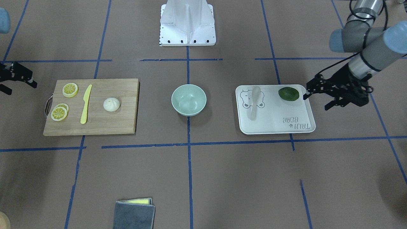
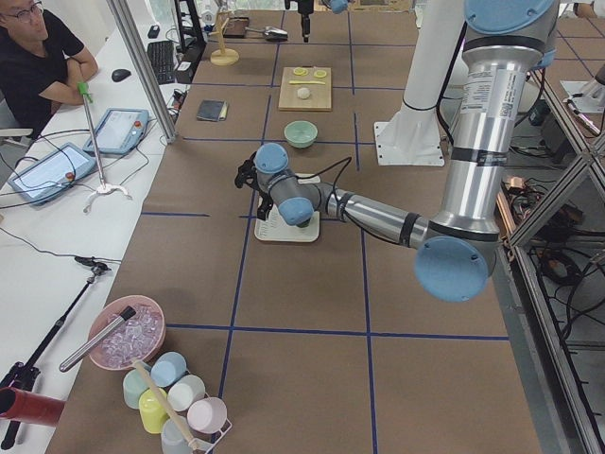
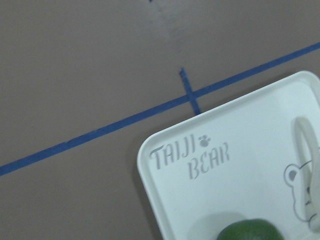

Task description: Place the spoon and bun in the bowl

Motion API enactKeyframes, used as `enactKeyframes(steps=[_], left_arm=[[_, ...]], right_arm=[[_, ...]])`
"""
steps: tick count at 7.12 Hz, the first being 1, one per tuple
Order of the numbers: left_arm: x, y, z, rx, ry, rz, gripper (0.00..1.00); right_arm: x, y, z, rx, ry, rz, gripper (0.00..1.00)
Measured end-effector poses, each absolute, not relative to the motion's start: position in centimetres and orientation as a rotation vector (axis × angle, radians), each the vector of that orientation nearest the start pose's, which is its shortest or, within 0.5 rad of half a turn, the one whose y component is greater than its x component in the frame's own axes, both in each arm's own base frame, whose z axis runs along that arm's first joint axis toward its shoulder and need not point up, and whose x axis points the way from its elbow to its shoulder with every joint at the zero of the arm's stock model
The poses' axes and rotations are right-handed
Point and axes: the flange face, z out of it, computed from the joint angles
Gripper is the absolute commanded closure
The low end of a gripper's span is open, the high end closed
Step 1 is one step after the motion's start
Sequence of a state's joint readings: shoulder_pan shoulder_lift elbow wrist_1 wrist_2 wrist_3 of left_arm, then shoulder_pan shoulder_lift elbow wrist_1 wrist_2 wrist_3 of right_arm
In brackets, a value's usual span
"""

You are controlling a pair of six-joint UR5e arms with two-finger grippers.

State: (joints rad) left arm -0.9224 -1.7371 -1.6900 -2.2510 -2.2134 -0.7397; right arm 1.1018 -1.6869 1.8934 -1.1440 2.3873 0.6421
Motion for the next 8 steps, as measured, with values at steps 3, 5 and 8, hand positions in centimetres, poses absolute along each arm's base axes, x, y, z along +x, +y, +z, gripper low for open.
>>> enactKeyframes(steps=[3, 5, 8], left_arm=[[41.8, -48.2, 36.6, 0.354, 0.924, 0.181, 0.04], [44.5, -47.6, 36.4, 0.363, 0.869, 0.189, 0.08], [45.8, -47.0, 37.2, 0.344, 0.856, 0.204, 0.18]], right_arm=[[-16.9, -42.6, 48.0, 0.088, -1.002, -0.099, 0.00], [-17.3, -42.4, 48.0, 0.084, -1.001, -0.104, 0.00], [-17.4, -42.4, 48.1, 0.074, -0.999, -0.102, 0.00]])
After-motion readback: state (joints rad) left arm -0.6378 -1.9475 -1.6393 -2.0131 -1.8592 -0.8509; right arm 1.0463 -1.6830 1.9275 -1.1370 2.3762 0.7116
